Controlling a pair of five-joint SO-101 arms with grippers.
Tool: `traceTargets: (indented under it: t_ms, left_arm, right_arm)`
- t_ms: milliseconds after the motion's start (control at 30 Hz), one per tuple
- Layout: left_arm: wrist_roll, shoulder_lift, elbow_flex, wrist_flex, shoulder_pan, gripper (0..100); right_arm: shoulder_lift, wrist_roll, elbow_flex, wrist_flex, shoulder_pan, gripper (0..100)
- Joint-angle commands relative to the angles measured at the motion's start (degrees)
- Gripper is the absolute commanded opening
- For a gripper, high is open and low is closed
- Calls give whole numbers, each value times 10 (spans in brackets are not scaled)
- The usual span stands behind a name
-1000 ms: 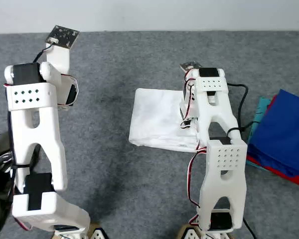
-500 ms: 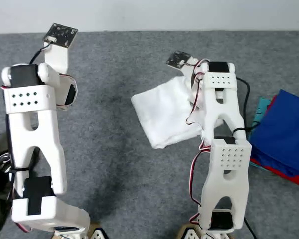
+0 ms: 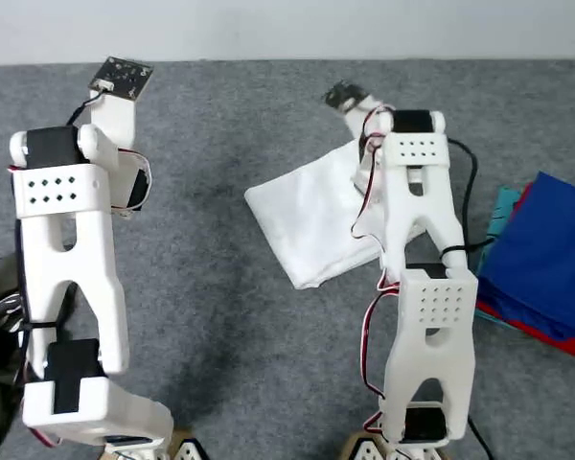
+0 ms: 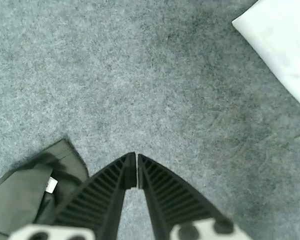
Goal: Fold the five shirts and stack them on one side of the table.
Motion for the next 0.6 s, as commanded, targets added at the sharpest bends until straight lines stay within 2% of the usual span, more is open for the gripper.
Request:
traceTargets:
  t_ms: [0, 133, 267, 400, 567]
  left_arm:
    - [-5, -31, -6, 11, -4, 14]
    - [-5, -32, -6, 11, -4, 14]
    - [-5, -32, -6, 11, -4, 14]
    - [-5, -32, -6, 11, -4, 14]
    - [-6, -32, -6, 11, -4, 14]
  right_arm:
    - [-51, -124, -79, 62, 3, 239]
    - [-51, -295, -148, 148, 3, 238]
    - [-65, -486, -148, 151, -5, 238]
    - [-114, -533, -67, 151, -33, 239]
    - [-183, -664, 63, 149, -82, 249]
